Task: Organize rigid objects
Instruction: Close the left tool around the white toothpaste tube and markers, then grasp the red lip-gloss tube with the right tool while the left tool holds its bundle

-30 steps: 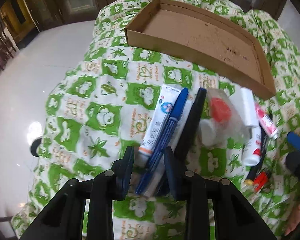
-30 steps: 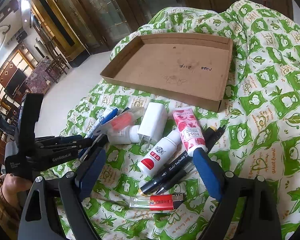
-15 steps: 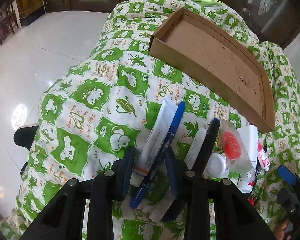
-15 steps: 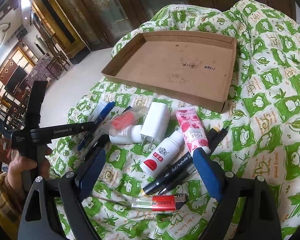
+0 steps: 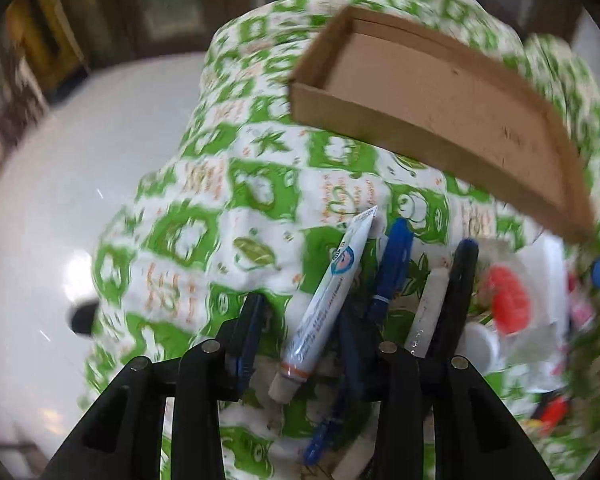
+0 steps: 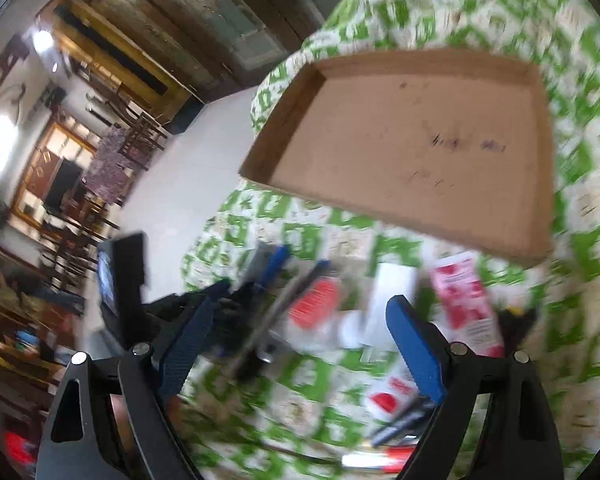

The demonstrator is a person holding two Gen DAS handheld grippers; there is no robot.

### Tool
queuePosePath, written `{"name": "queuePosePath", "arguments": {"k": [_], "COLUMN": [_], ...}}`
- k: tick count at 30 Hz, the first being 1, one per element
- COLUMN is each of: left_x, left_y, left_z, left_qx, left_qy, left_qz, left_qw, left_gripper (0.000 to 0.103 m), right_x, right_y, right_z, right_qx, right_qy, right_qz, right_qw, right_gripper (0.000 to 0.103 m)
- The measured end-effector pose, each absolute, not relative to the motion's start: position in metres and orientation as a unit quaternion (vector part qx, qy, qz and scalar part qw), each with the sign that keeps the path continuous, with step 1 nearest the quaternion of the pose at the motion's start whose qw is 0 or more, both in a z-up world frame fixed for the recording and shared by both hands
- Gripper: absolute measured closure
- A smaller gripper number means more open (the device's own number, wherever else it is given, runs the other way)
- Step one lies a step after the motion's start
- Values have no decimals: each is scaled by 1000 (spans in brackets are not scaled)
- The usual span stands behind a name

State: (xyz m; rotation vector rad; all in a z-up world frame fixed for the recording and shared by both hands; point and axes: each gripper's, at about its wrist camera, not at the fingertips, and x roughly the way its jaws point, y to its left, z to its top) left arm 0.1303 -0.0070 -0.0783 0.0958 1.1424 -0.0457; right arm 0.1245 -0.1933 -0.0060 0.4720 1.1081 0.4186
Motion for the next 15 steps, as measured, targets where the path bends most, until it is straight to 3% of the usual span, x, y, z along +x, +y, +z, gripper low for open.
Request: {"name": "queuePosePath", "arguments": {"k": [2,4,12,15], "left_x": [128,126,119,121], "left_y": [-8,-1,24,29], "left_z": [-77,-73,-74,-79], "left_qx": [48,28,-77,-96], "left_qy": [533,532,567,573], "left_qz": [-29,-29,-65,-65], "left_qw": [844,846,818,811], "left_gripper": [82,90,92,91], "right_x": [133,140,161,167], "right_y": [-188,-183,-168,-166], "right_z": [-14,-22,-58,-63], "right_qx": [237,250,248,237], "right_qy": [532,545,599,600], "right_qz": [197,202,172,170], "right_qw": [789,774,741,745], "right_gripper": [22,37,49,67]}}
